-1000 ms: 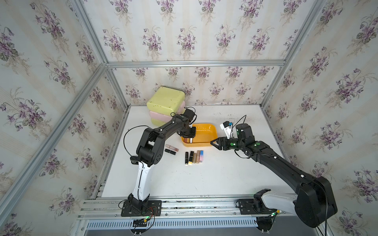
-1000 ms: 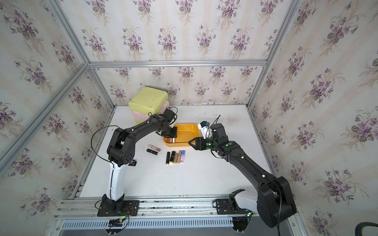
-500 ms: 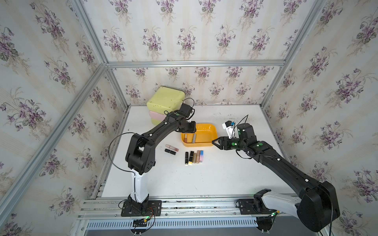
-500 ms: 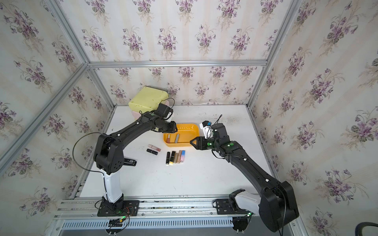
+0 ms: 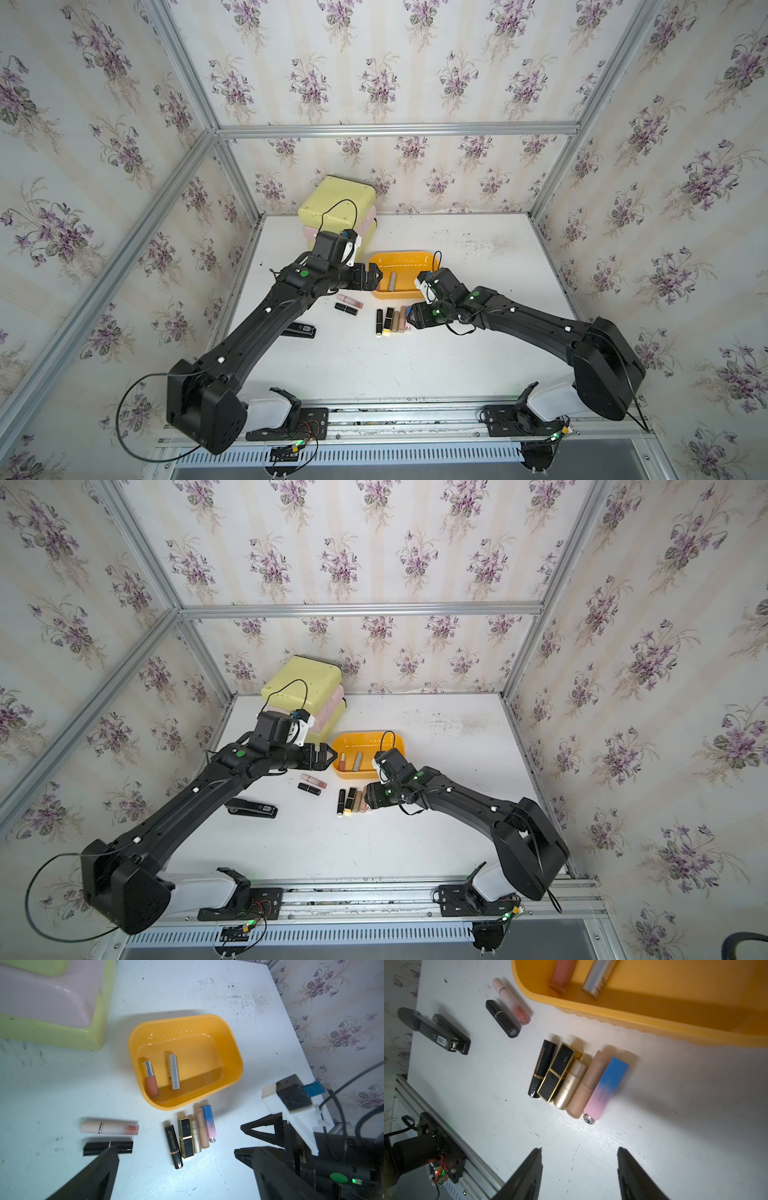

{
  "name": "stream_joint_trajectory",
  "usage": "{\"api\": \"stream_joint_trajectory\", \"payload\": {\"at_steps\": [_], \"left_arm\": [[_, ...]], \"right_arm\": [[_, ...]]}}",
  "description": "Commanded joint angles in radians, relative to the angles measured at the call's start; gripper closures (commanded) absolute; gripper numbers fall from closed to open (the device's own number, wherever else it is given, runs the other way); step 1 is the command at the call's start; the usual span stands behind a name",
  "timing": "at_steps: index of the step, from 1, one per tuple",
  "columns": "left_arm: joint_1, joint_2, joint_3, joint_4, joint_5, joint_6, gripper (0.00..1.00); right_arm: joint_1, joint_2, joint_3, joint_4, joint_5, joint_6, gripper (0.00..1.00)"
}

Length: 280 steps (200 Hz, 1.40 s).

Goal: Put the lipstick into the storage box
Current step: Place the lipstick in the storage box, then pick up the lipstick at the center of the board.

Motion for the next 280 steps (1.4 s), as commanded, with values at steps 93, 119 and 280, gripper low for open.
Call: {"api": "stream_joint_trajectory", "payload": {"at_steps": [93,119,280], "left_arm": [[0.015,-0.106,-0.252,0.043,0.087,-0.039,0.0],[0.016,-0.122,-0.27,0.056,0.088,-0.034,0.0],[0.017,-0.135,-0.278,0.056,0.094,-0.027,0.0]], "right_arm": [[0.048,0.202,0.09,-0.013,0.126,0.037,0.47],[0.048,0.226,0.095,-0.009,0.131,0.036,0.48],[0.05,0.26,0.115,-0.034,0.179,0.003,0.55]]}}
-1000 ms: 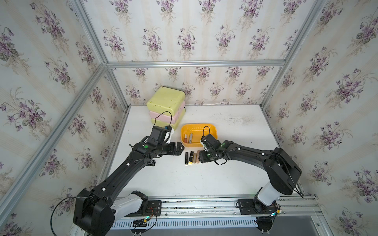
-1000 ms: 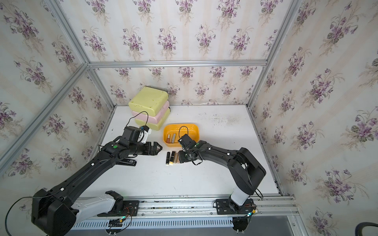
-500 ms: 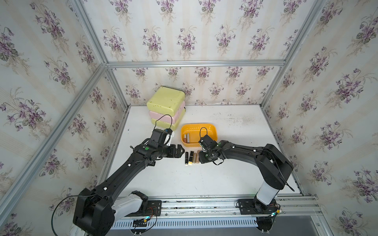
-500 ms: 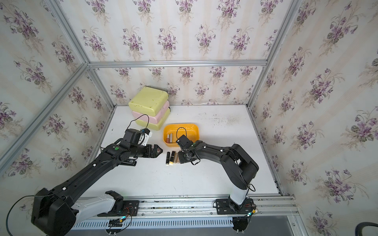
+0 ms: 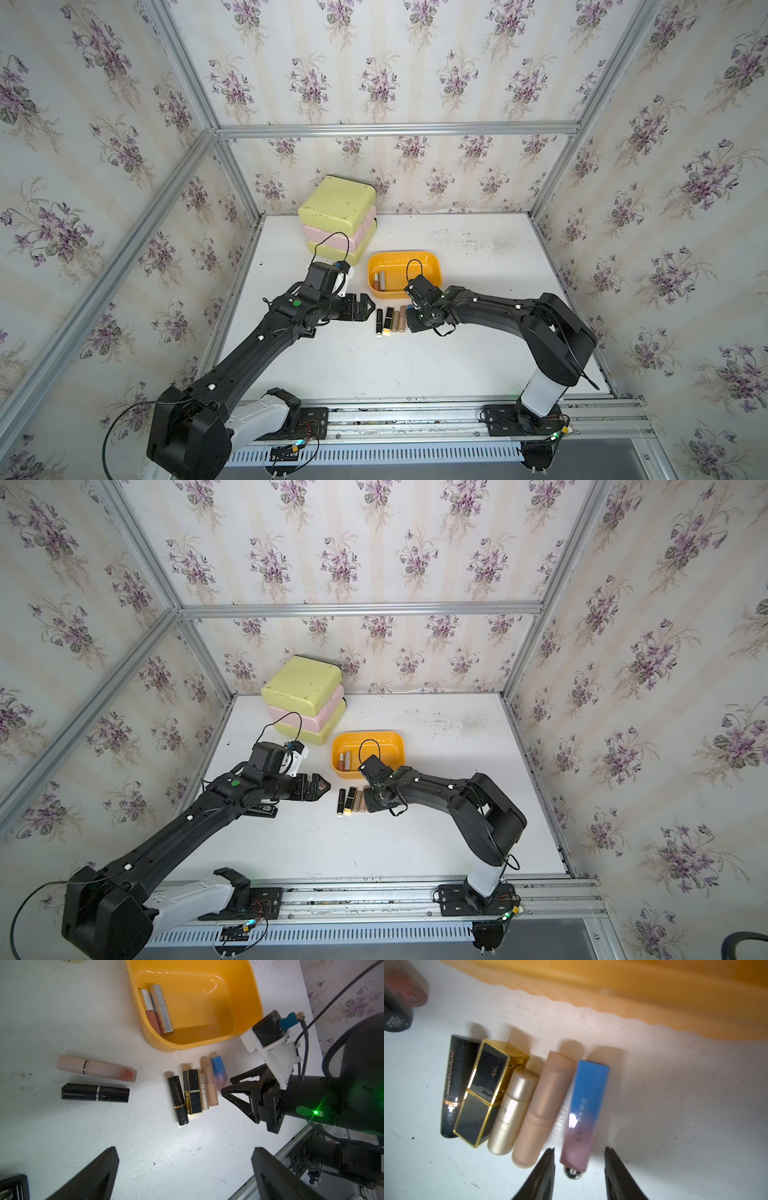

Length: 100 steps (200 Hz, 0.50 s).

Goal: Put the lipstick into the storage box
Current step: Pick up the lipstick at the center of the board.

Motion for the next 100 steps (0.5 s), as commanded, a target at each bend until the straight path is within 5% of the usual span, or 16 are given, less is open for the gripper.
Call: {"api": "stream_joint_trajectory", "payload": {"at_steps": [1,100], "left_arm": [[0.001,-0.001,-0.001,0.019,0.01,0.007,0.0],[0.012,-0.001,-0.008,0.036,0.028,-0.006,0.0]], "right_arm": [[0.002,0.017,0.022,-0.013,0.01,-0.022,0.55],[0.002,0.087,0.044,-0.035,0.077,-0.054,0.6]]}}
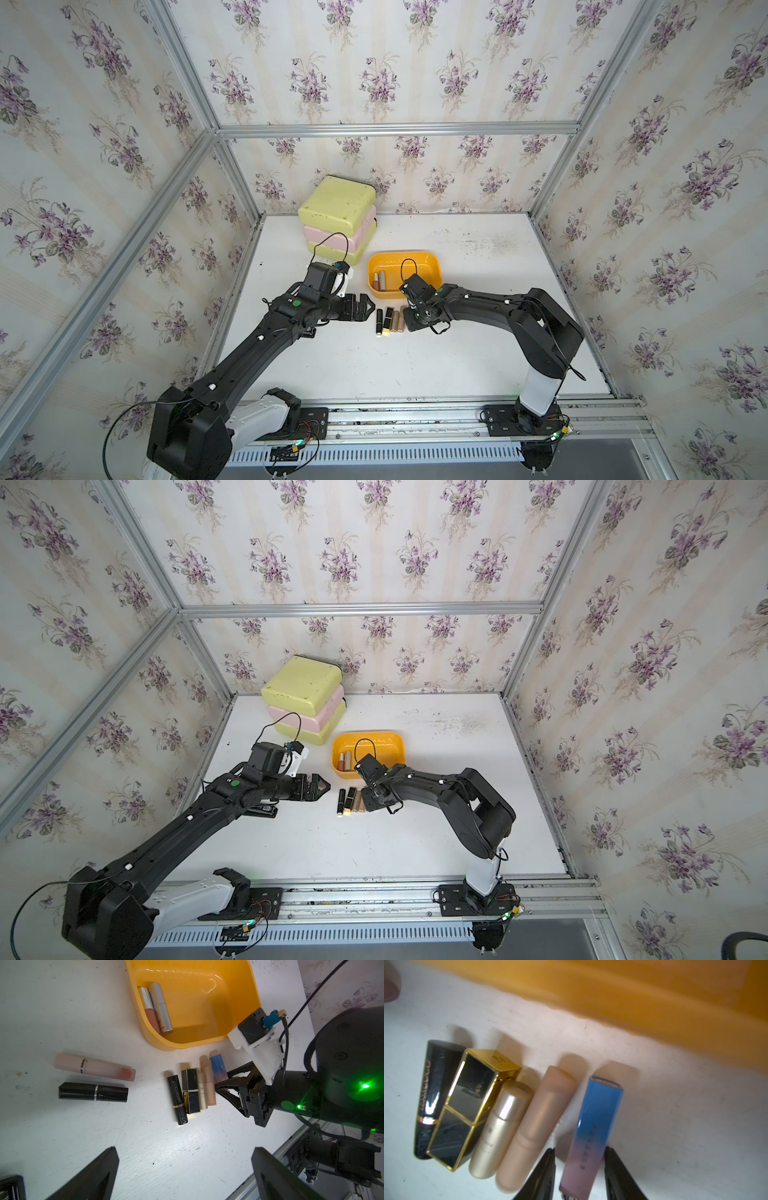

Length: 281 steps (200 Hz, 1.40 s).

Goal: Put the lipstick into the storage box
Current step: Pick up the lipstick at the center of the board.

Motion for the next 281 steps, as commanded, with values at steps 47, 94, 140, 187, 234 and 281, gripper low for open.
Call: {"api": "stream_joint_trajectory", "payload": {"at_steps": [47,94,140,187,234,281], "left_arm": [[0.001,0.011,-0.006,0.04,0.016,-0.015,0.0],[0.001,-0.008,-0.026,0.112,0.073,-0.047,0.0],[0.003,0.025,-0.032,0.268,0.197,-0.075,0.0],[0.001,0.114,-0.013,0.569,0.388,-0.139,0.0],[0.0,0.261,0.027,0.978,0.572,-0.346,0.0],[-0.046,0.353,0.121,1.079,0.612,-0.396,0.01]], "right_arm": [[0.001,0.016,-0.014,-0.016,0.056,-0.008,0.73],[-0.002,-0.076,-0.066,-0.028,0.075,-0.016,0.82],[-0.109,-0.266,-0.174,0.058,-0.133,-0.066,0.82],[-0.345,-0.424,-0.238,0.277,-0.701,-0.074,0.82],[-0.454,-0.488,-0.269,0.599,-1.071,0.126,0.82],[-0.458,-0.498,-0.294,0.828,-1.168,0.296,0.82]]}}
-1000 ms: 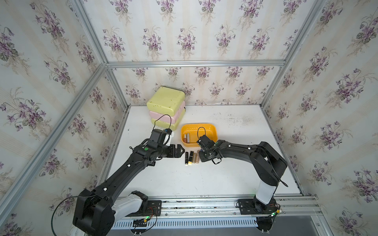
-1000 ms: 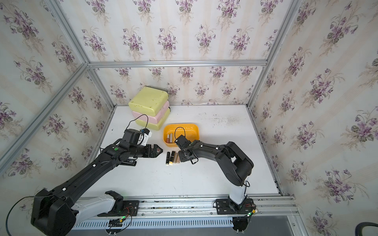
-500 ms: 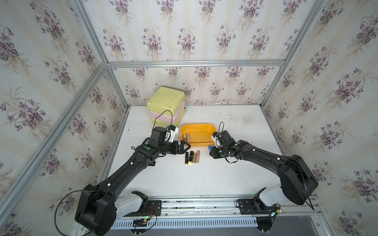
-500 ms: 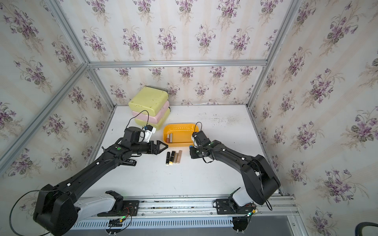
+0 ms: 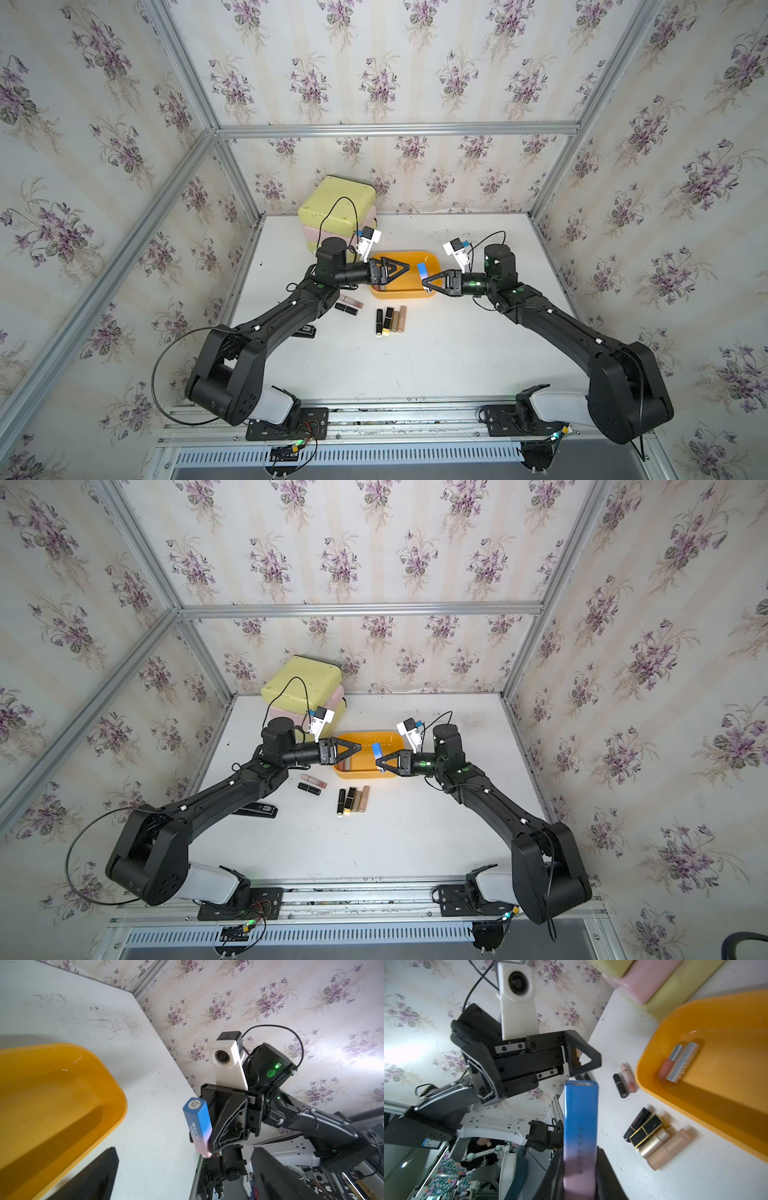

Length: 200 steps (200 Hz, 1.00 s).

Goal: Put the lipstick into the storage box
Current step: Pick up the lipstick at the center of the board, then place the lipstick in the storage box.

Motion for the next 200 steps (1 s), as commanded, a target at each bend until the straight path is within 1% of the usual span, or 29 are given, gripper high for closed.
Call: {"api": "stream_joint_trajectory", "payload": {"at_steps": [1,25,72,111,150,158,160,162,200], "left_arm": [[-0.03,0.021,0.049,0.118,0.058,-0.023,0.01],[-0.066,0.042,0.106,0.016,0.049,0.033,0.02],[-0.084,0.064,0.117,0.017,0.041,0.018,0.1],[-0.092,0.064,0.123,0.034,0.047,0.004,0.25],[-0.095,0.079,0.121,0.079,0.087,-0.034,0.43],[-0.095,0.081,0.12,0.091,0.091,-0.042,0.44],[-0.096,0.082,0.121,0.093,0.091,-0.044,0.47],[-0.096,0.082,0.121,0.095,0.093,-0.046,0.48],[-0.101,0.087,0.13,0.109,0.106,-0.059,0.62]], "right_arm": [[0.0,-0.005,-0.003,0.181,-0.107,0.117,0.82],[0.0,-0.006,-0.004,0.196,-0.109,0.129,0.82],[0.0,-0.012,-0.009,0.21,-0.105,0.139,0.83],[0.0,-0.014,-0.009,0.21,-0.103,0.14,0.83],[0.0,-0.02,-0.009,0.21,-0.097,0.142,0.83],[0.0,-0.021,-0.009,0.21,-0.097,0.143,0.83],[0.0,-0.021,-0.009,0.21,-0.096,0.143,0.83],[0.0,-0.021,-0.009,0.21,-0.096,0.143,0.83],[0.0,-0.026,-0.01,0.209,-0.093,0.143,0.83]]}}
